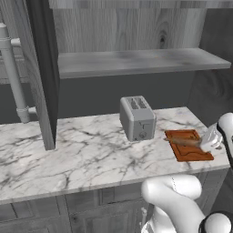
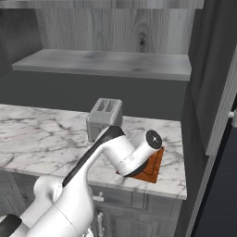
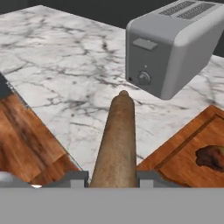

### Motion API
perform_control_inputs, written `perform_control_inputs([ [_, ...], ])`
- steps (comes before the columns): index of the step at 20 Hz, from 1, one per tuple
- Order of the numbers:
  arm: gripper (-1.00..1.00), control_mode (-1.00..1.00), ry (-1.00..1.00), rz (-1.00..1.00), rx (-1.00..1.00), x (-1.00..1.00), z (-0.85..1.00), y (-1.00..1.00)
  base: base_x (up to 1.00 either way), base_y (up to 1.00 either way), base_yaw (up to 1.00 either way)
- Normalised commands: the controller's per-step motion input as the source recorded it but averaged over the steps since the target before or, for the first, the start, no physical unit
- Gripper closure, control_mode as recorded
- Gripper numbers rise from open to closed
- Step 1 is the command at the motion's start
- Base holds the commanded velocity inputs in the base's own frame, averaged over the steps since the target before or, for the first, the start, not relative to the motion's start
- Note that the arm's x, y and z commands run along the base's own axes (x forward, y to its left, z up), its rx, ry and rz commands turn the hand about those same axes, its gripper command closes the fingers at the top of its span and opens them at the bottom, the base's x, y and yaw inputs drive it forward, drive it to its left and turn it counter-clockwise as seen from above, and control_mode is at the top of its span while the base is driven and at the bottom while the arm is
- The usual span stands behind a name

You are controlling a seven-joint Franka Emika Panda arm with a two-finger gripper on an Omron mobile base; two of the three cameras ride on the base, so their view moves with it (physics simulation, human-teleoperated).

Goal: Open the cabinet, retrieve the rolling pin, and place it next to the meat on the cutting board to prepare for tenderizing.

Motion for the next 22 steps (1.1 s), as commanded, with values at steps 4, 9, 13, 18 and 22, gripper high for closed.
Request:
perform_control_inputs([
  [4,1.0,-1.0,0.08,0.02,0.0,0.56,-0.25,0.0,0.0,0.0,0.0],
  [9,1.0,-1.0,0.03,0.03,0.0,0.38,-0.32,-0.08,0.0,0.0,0.0],
  [13,1.0,-1.0,0.0,0.04,0.0,0.22,-0.44,-0.13,0.0,0.0,0.0],
  [18,1.0,-1.0,0.0,0.04,0.0,0.2,-0.43,-0.14,0.0,0.0,0.0],
  [22,1.0,-1.0,0.0,0.04,0.02,0.18,-0.29,-0.16,0.0,0.0,0.0],
])
